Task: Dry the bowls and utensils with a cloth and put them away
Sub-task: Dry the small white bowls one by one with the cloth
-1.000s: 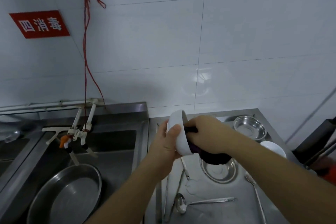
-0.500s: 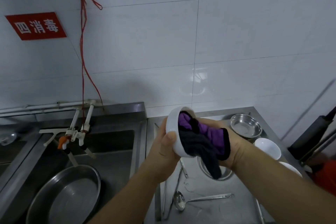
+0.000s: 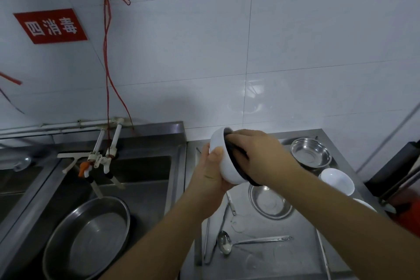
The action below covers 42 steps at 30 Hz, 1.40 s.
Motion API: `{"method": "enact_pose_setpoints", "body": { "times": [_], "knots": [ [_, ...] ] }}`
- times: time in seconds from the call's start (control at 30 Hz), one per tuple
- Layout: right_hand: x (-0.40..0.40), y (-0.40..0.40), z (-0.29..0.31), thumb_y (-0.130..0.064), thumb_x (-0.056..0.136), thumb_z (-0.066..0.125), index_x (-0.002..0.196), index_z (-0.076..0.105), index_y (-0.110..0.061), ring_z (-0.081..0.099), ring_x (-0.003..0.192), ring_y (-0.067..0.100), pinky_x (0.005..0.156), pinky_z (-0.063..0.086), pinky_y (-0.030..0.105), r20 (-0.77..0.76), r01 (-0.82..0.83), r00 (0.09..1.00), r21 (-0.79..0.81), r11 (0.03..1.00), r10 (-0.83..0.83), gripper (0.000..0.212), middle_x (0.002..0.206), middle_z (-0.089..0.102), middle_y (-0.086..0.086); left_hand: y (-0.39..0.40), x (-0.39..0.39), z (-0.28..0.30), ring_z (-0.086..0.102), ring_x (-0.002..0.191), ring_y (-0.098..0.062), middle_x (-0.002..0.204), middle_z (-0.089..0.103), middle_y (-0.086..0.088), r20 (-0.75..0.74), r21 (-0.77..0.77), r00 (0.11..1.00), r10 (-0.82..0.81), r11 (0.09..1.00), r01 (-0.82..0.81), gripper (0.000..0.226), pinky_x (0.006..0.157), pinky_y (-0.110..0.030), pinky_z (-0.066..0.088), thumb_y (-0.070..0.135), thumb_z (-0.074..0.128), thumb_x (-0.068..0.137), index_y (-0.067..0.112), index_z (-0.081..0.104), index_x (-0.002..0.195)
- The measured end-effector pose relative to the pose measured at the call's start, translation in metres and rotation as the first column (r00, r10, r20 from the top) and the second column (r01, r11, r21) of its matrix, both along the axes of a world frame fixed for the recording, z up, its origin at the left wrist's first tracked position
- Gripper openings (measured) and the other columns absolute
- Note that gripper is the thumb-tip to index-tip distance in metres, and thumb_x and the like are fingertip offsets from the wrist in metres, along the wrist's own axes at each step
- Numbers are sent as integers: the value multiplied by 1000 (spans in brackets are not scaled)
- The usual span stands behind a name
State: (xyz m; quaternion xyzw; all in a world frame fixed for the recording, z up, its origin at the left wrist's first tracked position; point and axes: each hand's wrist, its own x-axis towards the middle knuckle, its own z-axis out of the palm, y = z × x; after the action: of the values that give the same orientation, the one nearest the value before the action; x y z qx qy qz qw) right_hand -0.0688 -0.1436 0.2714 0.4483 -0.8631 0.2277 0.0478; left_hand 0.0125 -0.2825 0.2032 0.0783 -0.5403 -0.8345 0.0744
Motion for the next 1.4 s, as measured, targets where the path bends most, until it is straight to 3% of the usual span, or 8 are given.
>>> {"method": "enact_pose_setpoints", "body": {
  "times": [0.2, 0.37, 0.5, 0.67, 0.8, 0.97, 1.1, 1.4],
  "knots": [
    [-7, 4, 14, -34, 97, 54, 98, 75, -23, 72, 82, 22, 81, 61, 45, 417, 37, 900, 216, 976, -127, 24, 87, 75, 2, -3, -3, -4, 58, 130, -52, 144, 57, -29, 36, -59, 999, -24, 998, 26, 99, 99, -64, 56, 66, 81, 79, 14, 42, 154],
    [1, 17, 8, -22, 99, 69, 91, 83, -22, 78, 89, 26, 81, 66, 41, 960, 276, 270, -153, 949, 76, 17, 99, 80, 16, 1, 0, -15, 53, 132, -57, 146, 50, -36, 32, -41, 997, -70, 997, 71, 101, 105, -66, 50, 64, 79, 84, 8, 36, 156],
    [7, 7, -15, -15, 98, 69, 108, 79, -5, 77, 95, 36, 79, 64, 43, 926, 625, 63, -328, 708, 373, 18, 108, 77, 27, 13, -5, -14, 46, 135, -63, 146, 44, -43, 66, -12, 996, -65, 998, 65, 112, 106, -82, 39, 66, 84, 76, 3, 36, 154],
    [-6, -5, -31, -29, 102, 58, 100, 75, -30, 70, 83, 10, 77, 60, 36, 539, 370, 823, -269, 889, -180, 18, 87, 77, -5, 12, -11, -16, 60, 131, -47, 145, 57, -25, 42, -17, 998, 52, 999, -51, 101, 101, -72, 52, 69, 86, 72, 20, 46, 151],
    [-19, -9, -33, -35, 103, 53, 106, 69, -35, 66, 79, 3, 73, 56, 30, 383, 282, 900, -142, 949, -210, 16, 86, 74, -13, 6, -18, -14, 67, 125, -39, 138, 63, -15, 57, -71, 994, 98, 993, -94, 102, 97, -63, 59, 76, 86, 62, 27, 50, 144],
    [-20, -7, -26, -23, 99, 59, 106, 81, -28, 76, 101, 30, 99, 60, 50, 929, 382, 369, -162, 910, 10, 24, 102, 81, 3, -9, -22, -19, 65, 122, -31, 132, 61, -3, 28, -301, 996, 83, 951, -71, 88, 96, -48, 63, 71, 78, 71, 37, 44, 145],
    [-21, 2, -28, -46, 92, 71, 120, 78, -9, 74, 106, 38, 102, 57, 53, 951, 550, -107, -186, 814, 290, 47, 122, 75, 23, -25, -26, -23, 64, 123, -24, 135, 57, 10, 10, -445, 1000, -23, 895, 25, 89, 90, -39, 64, 74, 80, 72, 48, 40, 147],
    [-19, 0, -52, -37, 86, 84, 143, 59, -7, 70, 120, 42, 88, 61, 45, 870, 649, -176, -249, 719, 460, 69, 133, 69, 25, -46, -40, -25, 58, 127, -17, 150, 42, 22, 103, -712, 987, -124, 683, 161, 94, 96, -34, 63, 67, 78, 79, 59, 23, 155]
  ]
}}
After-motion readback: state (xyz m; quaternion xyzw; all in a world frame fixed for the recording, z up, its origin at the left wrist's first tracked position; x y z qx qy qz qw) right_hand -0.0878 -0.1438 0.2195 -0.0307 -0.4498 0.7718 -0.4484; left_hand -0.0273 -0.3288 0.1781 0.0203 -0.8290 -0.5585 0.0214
